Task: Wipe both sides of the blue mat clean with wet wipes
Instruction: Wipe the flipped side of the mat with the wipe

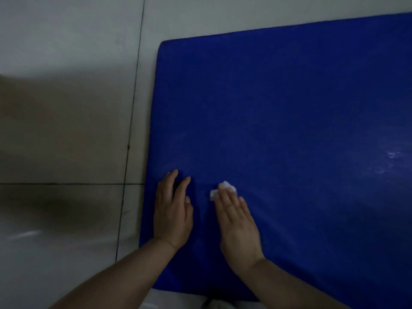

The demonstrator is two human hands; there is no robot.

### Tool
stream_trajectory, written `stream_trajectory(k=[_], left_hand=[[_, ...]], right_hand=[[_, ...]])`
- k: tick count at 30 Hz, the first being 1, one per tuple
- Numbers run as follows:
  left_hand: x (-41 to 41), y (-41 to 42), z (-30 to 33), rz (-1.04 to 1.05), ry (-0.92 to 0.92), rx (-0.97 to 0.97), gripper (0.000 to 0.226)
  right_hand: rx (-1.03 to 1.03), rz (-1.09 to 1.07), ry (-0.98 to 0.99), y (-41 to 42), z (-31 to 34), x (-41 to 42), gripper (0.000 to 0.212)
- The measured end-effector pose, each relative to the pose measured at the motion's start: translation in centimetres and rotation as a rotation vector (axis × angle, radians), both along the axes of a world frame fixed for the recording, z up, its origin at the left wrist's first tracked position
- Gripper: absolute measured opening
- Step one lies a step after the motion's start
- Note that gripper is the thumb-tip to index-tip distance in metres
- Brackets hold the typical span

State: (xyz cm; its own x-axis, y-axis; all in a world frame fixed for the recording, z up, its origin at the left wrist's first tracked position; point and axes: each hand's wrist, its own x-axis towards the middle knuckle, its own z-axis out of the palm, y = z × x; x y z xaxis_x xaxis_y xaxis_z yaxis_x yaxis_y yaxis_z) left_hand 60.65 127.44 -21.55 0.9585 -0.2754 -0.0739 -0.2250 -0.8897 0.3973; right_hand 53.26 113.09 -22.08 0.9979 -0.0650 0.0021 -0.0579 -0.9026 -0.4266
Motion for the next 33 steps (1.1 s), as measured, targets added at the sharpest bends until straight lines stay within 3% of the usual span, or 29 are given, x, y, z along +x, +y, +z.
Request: stream_trajectory(k=[5,11,13,15,17,21,25,27,30,33], left_hand=[[1.2,-1.6,-0.4,-0.102,-0.054,0.049,0.043],[1.2,-1.6,-0.5,-0.115,-0.059,0.051,0.04],[1.2,-1.6,-0.5,-0.11,-0.052,0.049,0.044],[1.2,-1.5,-0.6,-0.106,-0.049,0.038,0.046],[1.3,-1.4,-0.7,-0.104,-0.059,0.028,0.046],[1.2,-1.6,-0.4,-0.107,-0.047,0.015,0.047],[1.3,-1.6,-0.4,-0.103,-0.044,-0.007,0.048],[1.4,-1.6,-0.5,-0.104,-0.057,-0.025,0.047],[1.5,-1.5,-0.6,-0.086,-0.073,-0.072,0.045],[1.7,-1.6,-0.7,-0.072,-0.107,-0.099,0.044]], right_hand=[[0.003,-0.154,0.008,0.2,0.2,1.6,0.059],[-0.029,0.097,-0.048,0.8,0.2,4.7,0.049],[-0.026,-0.003,-0.056,-1.4,0.1,4.9,0.056],[0.006,-0.2,-0.032,-3.7,0.0,5.1,0.076],[0.009,-0.292,-0.028,-4.1,-0.1,5.7,0.079],[-0.044,-0.112,-0.041,-0.5,0.2,8.0,0.055],[-0.09,0.076,-0.073,-0.6,0.0,10.3,0.052],[-0.095,0.006,-0.078,-2.8,-0.2,10.3,0.054],[-0.053,-0.205,-0.046,-5.4,-0.2,9.8,0.076],[-0.017,-0.259,-0.064,-4.5,-0.1,10.1,0.077]])
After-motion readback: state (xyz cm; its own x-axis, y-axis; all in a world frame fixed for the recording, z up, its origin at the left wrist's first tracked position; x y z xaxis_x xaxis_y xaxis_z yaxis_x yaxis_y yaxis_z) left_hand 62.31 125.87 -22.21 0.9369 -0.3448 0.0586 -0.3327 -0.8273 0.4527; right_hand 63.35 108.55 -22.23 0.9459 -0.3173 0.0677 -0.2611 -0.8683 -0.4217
